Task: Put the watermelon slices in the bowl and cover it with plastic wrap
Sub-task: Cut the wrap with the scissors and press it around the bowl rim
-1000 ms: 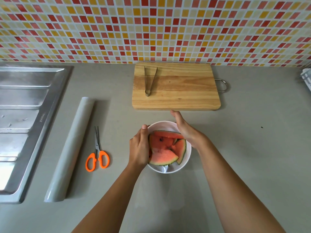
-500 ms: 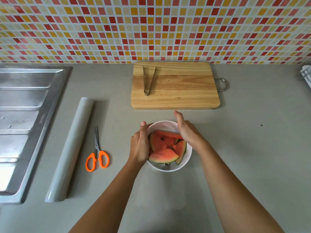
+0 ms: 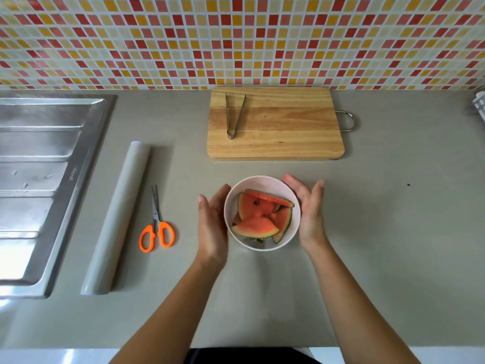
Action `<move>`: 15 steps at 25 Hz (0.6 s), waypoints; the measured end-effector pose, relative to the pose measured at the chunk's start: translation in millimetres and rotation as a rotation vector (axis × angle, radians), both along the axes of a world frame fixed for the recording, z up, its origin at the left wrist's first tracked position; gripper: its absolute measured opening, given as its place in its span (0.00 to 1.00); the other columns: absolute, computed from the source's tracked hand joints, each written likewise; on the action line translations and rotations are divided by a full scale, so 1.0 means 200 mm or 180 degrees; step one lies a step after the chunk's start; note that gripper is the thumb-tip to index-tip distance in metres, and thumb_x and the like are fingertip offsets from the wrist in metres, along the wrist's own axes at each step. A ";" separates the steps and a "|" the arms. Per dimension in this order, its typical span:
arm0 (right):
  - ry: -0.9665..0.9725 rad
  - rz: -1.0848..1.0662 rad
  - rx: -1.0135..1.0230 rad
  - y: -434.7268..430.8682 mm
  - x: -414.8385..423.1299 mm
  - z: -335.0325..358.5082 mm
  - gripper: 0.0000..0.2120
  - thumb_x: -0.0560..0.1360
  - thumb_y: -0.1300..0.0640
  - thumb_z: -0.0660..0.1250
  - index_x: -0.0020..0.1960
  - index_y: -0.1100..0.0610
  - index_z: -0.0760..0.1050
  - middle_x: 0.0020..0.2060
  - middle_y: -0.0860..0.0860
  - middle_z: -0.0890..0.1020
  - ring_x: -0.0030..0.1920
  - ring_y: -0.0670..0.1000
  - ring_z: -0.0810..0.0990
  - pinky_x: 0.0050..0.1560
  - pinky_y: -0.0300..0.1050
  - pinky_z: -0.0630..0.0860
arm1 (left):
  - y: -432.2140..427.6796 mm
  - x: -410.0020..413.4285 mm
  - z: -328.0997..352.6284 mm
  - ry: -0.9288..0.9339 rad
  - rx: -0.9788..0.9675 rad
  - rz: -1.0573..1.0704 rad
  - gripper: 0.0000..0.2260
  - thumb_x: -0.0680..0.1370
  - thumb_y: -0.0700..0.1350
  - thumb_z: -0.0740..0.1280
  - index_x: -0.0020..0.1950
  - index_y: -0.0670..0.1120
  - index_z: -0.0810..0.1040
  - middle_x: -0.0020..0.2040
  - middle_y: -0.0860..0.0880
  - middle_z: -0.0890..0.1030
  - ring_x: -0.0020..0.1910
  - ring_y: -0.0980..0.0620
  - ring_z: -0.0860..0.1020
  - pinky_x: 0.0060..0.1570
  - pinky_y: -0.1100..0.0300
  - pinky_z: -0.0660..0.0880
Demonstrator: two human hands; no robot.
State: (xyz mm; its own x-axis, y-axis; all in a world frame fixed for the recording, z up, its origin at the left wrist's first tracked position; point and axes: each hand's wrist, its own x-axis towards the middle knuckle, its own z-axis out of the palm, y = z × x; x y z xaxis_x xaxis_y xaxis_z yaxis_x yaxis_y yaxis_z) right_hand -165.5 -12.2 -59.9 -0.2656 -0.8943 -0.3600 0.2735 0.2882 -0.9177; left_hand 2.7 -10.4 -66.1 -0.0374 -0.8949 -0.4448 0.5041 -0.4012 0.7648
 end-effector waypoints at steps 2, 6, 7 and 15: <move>-0.0085 -0.0150 -0.0034 0.02 0.07 -0.02 0.33 0.73 0.33 0.40 0.58 0.48 0.76 0.58 0.52 0.80 0.59 0.49 0.78 0.61 0.45 0.71 | 0.03 -0.09 0.00 -0.0225 -0.0054 0.0142 0.26 0.79 0.62 0.45 0.66 0.53 0.73 0.64 0.49 0.78 0.63 0.53 0.76 0.62 0.55 0.71; -0.0249 -0.0421 -0.0057 0.01 0.10 -0.01 0.32 0.76 0.35 0.41 0.60 0.52 0.76 0.57 0.55 0.80 0.59 0.52 0.78 0.63 0.51 0.71 | 0.02 -0.15 0.02 -0.0068 0.0017 0.0480 0.24 0.82 0.58 0.46 0.69 0.49 0.71 0.66 0.45 0.76 0.64 0.48 0.75 0.66 0.50 0.69; -0.0285 -0.0418 -0.0059 0.01 0.09 -0.01 0.33 0.77 0.36 0.40 0.61 0.53 0.75 0.58 0.56 0.80 0.59 0.53 0.78 0.65 0.53 0.70 | 0.01 -0.14 0.02 0.0045 0.0092 0.0528 0.25 0.82 0.58 0.45 0.69 0.48 0.70 0.67 0.45 0.75 0.65 0.47 0.74 0.67 0.50 0.68; 0.0219 0.0496 -0.0304 0.07 -0.02 0.00 0.44 0.62 0.21 0.48 0.67 0.49 0.67 0.66 0.52 0.73 0.66 0.48 0.71 0.69 0.47 0.64 | 0.35 -0.16 0.05 -0.0594 0.0025 0.0535 0.25 0.80 0.60 0.45 0.67 0.51 0.72 0.66 0.54 0.76 0.68 0.60 0.69 0.67 0.62 0.59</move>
State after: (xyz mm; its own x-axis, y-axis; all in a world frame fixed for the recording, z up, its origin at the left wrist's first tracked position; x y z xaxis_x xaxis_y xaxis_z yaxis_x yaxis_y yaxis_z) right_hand -169.5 2.4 -59.6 -0.1424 -0.9558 -0.2574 0.1679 0.2329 -0.9579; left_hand -28.5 59.2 -55.8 0.1951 -0.8780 -0.4371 0.4146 -0.3300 0.8481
